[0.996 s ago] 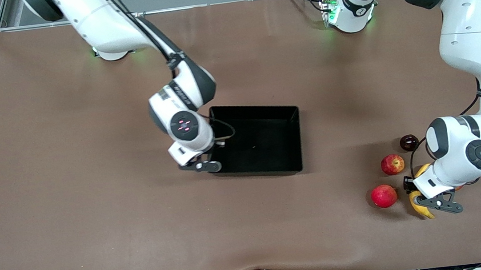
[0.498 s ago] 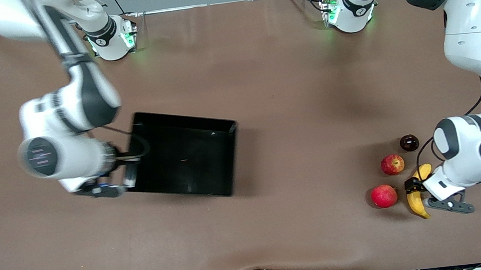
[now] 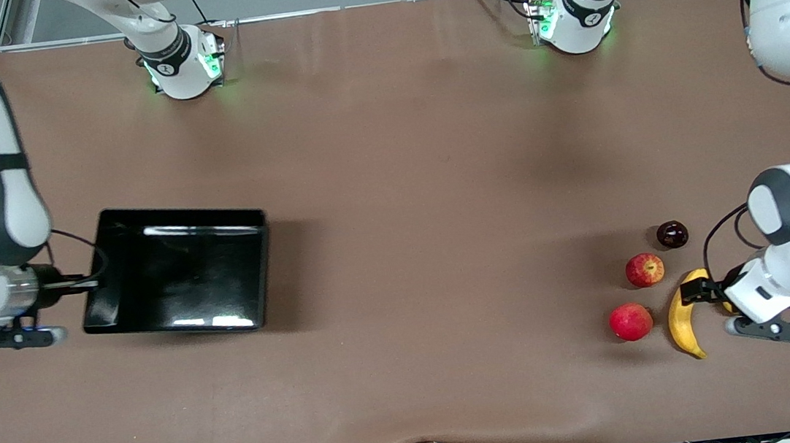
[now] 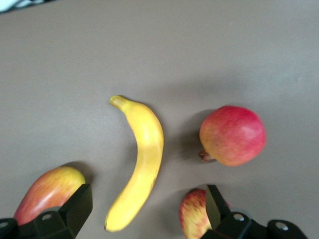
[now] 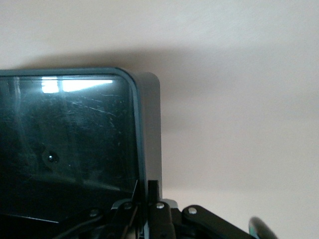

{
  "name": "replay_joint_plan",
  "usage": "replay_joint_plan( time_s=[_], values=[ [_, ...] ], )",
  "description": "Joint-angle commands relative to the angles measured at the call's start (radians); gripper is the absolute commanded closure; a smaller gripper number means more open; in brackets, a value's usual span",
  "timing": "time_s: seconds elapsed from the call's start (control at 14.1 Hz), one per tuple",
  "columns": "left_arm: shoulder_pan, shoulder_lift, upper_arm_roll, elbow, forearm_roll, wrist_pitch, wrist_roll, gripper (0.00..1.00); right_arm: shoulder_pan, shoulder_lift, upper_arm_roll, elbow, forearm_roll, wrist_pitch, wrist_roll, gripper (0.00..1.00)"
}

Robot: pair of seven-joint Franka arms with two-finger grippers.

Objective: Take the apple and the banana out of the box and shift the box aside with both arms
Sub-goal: 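Place the banana by the fruits while the right gripper drags the tray, then release the tray and banana, raising both grippers away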

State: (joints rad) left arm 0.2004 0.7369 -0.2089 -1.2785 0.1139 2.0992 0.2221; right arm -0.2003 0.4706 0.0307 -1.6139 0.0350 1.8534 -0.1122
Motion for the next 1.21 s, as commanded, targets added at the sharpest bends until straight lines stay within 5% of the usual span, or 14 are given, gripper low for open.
replay_joint_plan(
  time_s=[0.0, 0.5, 0.57, 0.64, 0.93, 1.14],
  values=[
    [-0.015, -0.094, -0.003, -0.030, -0.020, -0.094, -0.038, 0.00, -0.099, -0.018, 0.031, -0.127, -0.001, 0.137, -0.119, 1.00],
    [-0.009, -0.279, -0.006, -0.083, -0.033, -0.320, -0.049, 0.00, -0.235, 0.066, 0.035, -0.143, 0.026, 0.242, -0.305, 1.00],
    [-0.009, -0.307, -0.006, -0.108, -0.043, -0.320, -0.052, 0.00, -0.229, 0.066, 0.034, -0.143, 0.026, 0.241, -0.313, 0.45],
    [-0.010, -0.333, -0.007, -0.128, -0.051, -0.320, -0.090, 0.00, -0.229, 0.068, 0.035, -0.140, 0.028, 0.237, -0.314, 0.00],
    [-0.018, -0.393, -0.044, -0.174, -0.048, -0.336, -0.234, 0.00, -0.211, 0.062, 0.049, -0.042, 0.029, 0.182, -0.320, 0.00],
    [-0.021, -0.422, -0.058, -0.191, -0.048, -0.346, -0.271, 0.00, -0.180, 0.062, 0.120, 0.157, 0.016, 0.034, -0.391, 0.00]
  ],
)
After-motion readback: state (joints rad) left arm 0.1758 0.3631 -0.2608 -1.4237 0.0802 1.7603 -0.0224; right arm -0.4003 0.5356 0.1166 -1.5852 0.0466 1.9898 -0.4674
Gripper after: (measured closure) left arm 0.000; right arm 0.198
